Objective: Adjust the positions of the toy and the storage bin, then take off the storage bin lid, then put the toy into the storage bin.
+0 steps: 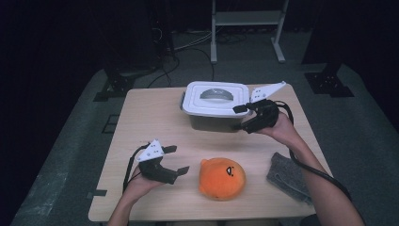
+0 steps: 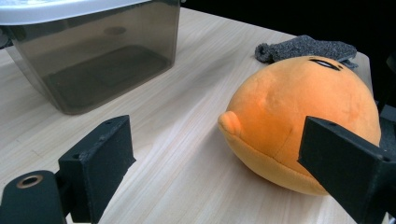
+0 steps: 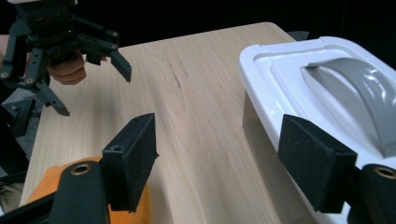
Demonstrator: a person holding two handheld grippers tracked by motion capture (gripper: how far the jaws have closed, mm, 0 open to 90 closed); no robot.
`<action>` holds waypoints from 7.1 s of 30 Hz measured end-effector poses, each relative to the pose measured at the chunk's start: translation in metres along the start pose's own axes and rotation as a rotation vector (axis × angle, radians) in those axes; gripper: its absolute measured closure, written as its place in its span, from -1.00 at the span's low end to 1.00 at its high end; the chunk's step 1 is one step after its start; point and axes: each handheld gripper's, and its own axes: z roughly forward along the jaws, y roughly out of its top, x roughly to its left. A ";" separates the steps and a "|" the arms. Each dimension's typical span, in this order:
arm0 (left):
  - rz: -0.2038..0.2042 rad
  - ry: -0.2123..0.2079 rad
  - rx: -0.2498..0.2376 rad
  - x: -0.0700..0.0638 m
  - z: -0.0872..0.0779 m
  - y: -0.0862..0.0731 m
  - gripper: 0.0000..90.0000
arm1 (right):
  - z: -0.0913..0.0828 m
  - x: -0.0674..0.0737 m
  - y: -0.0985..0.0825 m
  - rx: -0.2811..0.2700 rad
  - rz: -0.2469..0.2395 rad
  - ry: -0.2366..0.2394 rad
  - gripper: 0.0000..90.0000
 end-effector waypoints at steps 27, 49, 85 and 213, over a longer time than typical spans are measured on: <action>0.007 -0.020 0.004 0.002 0.001 0.001 -0.79 | 0.042 -0.034 0.027 0.057 -0.042 0.024 -0.35; 0.003 -0.028 0.005 0.002 -0.001 -0.002 -0.79 | 0.055 -0.058 0.043 0.092 -0.091 -0.009 -0.32; -0.005 -0.028 -0.018 0.006 -0.006 -0.001 -0.79 | 0.078 -0.105 0.048 0.131 -0.027 -0.096 -0.28; 0.002 -0.036 -0.001 0.003 -0.008 -0.001 -0.80 | 0.049 -0.036 0.013 0.163 -0.119 0.068 0.46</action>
